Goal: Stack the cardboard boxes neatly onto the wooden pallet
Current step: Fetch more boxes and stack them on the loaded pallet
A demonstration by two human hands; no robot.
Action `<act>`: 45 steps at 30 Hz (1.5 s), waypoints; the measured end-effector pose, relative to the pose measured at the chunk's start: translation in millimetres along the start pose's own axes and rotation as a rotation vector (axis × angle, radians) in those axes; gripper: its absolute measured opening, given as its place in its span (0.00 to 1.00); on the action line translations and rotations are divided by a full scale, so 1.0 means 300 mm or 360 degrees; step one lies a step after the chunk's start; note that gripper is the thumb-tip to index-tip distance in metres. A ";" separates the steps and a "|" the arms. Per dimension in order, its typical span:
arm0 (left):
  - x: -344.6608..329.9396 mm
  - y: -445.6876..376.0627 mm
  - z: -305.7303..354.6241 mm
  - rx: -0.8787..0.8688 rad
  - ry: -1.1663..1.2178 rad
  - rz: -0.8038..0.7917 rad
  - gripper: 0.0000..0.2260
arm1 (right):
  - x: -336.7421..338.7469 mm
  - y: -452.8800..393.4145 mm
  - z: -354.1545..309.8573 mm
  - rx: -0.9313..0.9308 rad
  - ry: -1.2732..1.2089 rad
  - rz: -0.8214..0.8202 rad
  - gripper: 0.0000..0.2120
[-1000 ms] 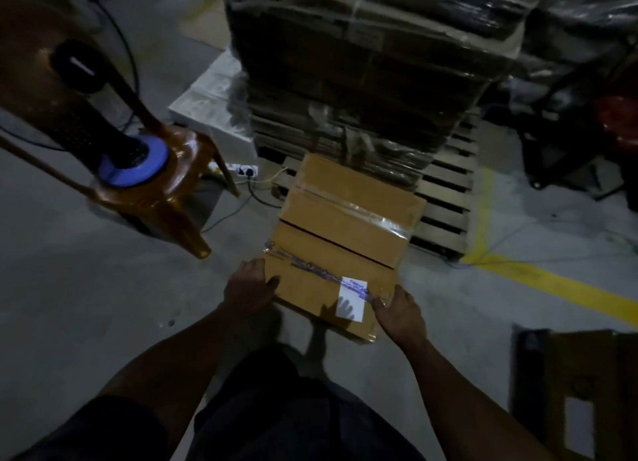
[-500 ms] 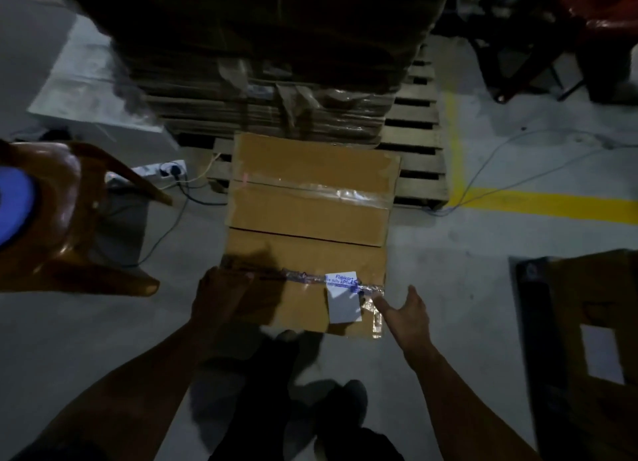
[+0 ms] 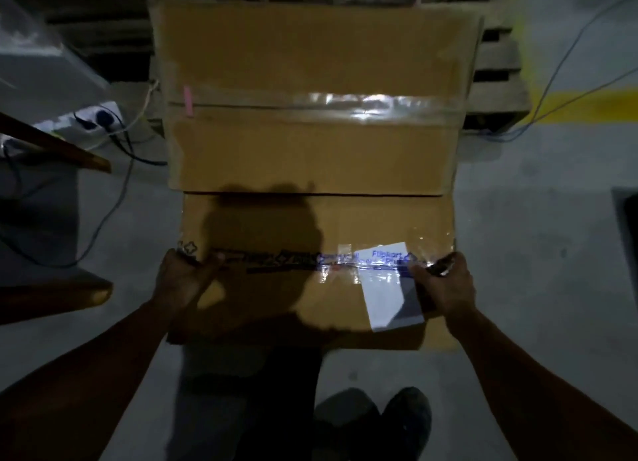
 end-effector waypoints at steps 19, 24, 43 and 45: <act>0.012 -0.057 -0.146 0.0203 0.0128 0.0117 0.51 | -0.054 -0.056 0.135 -0.0071 -0.0257 0.0077 0.43; 0.013 0.138 -0.098 0.0174 0.0165 0.0148 0.29 | 0.025 -0.010 0.197 -0.0095 -0.0229 0.0057 0.45; 0.147 0.994 0.229 0.0063 0.0395 0.0105 0.29 | 0.843 0.600 0.252 -0.0218 -0.0390 0.0166 0.49; 0.166 1.101 0.301 0.0037 0.0398 0.0098 0.31 | 0.950 0.663 0.251 -0.0227 -0.0421 0.0198 0.50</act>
Point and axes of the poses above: each hand's wrist, its own y-axis away from the middle knuckle, its own x-axis out of the back of the hand, z = x × y, the point moved 2 cm from there along -y, towards the middle knuckle, and after that the axes turned 5 degrees about y, right-handed, at the moved point
